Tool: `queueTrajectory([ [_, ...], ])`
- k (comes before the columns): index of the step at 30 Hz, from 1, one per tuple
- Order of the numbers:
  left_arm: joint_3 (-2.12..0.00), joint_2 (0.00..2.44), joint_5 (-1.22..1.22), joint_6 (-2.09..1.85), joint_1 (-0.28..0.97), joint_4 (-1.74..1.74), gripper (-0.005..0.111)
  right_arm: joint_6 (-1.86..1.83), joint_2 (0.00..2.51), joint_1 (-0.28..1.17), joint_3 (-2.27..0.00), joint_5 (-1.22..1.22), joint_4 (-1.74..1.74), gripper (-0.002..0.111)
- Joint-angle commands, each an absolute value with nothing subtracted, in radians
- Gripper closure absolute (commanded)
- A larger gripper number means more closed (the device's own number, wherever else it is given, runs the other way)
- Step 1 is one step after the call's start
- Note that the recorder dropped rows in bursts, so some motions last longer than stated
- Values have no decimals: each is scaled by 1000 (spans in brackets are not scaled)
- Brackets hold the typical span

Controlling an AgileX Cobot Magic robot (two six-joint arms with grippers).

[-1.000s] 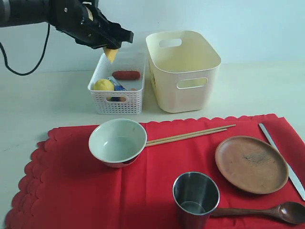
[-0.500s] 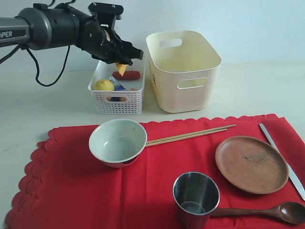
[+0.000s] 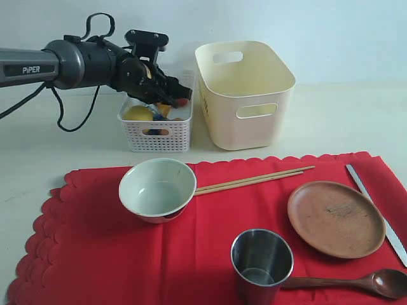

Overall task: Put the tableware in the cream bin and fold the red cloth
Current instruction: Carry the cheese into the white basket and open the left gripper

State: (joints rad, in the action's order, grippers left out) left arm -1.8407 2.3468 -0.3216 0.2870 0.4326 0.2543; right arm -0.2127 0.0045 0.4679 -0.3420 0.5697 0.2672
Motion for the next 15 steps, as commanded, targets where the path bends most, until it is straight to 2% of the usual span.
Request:
queueTrajectory([
  [1, -1849, 2317, -364, 287, 429, 259, 42, -216, 0, 466, -337, 554, 270, 108],
  [4, -1849, 2291, -400, 287, 429, 259, 34, -216, 0, 466, -337, 554, 270, 108],
  [15, -1849, 2183, -660, 284, 430, 259, 33, -216, 0, 466, -337, 554, 270, 108],
])
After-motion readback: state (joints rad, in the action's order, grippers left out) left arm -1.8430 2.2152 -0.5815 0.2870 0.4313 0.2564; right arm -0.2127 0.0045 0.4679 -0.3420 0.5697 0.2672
